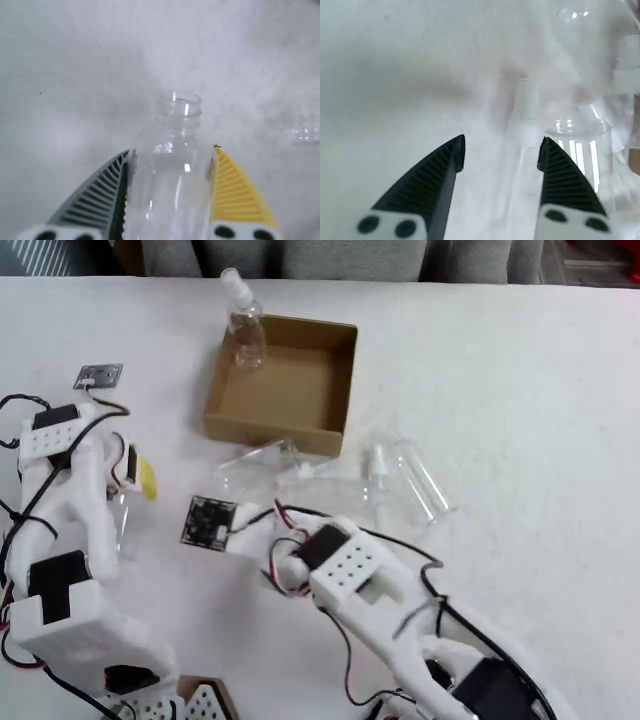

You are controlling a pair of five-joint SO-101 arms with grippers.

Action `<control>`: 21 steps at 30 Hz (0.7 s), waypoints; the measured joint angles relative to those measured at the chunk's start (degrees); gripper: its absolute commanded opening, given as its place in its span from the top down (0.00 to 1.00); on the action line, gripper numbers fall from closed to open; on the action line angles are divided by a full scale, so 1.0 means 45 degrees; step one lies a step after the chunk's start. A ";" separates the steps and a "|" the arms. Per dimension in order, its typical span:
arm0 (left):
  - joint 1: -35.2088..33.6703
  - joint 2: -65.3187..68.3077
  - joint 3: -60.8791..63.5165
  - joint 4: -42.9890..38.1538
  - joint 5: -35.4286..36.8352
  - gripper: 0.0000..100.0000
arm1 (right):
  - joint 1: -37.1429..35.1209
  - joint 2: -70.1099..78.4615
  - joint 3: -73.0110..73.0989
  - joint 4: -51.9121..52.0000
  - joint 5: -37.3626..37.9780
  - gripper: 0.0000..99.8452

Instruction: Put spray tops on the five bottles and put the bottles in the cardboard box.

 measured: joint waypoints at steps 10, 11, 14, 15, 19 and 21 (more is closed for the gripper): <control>0.0000 0.0000 0.0000 0.0000 -0.0293 0.97 | 0.0625 0.2637 -0.1543 -0.0996 0.0449 0.79; 0.0000 0.0000 0.0000 0.0000 -0.0391 0.97 | 0.0684 0.2950 -0.1739 -0.0996 0.0449 0.79; 0.0000 0.0000 0.0000 0.0000 -0.0449 0.97 | 0.0703 0.3985 -0.2227 -0.0996 0.0449 0.79; 0.0000 0.0000 0.0000 0.0000 -0.0488 0.97 | 0.0703 0.4317 -0.2403 -0.0996 0.0449 0.79; 0.0000 0.0000 0.0000 0.0000 -0.0527 0.97 | 0.0703 0.5079 -0.2794 -0.0996 0.0449 0.93; 0.0000 0.0000 0.0000 0.0000 -0.0527 0.97 | 0.0723 0.5158 -0.2969 -0.0899 0.0430 0.99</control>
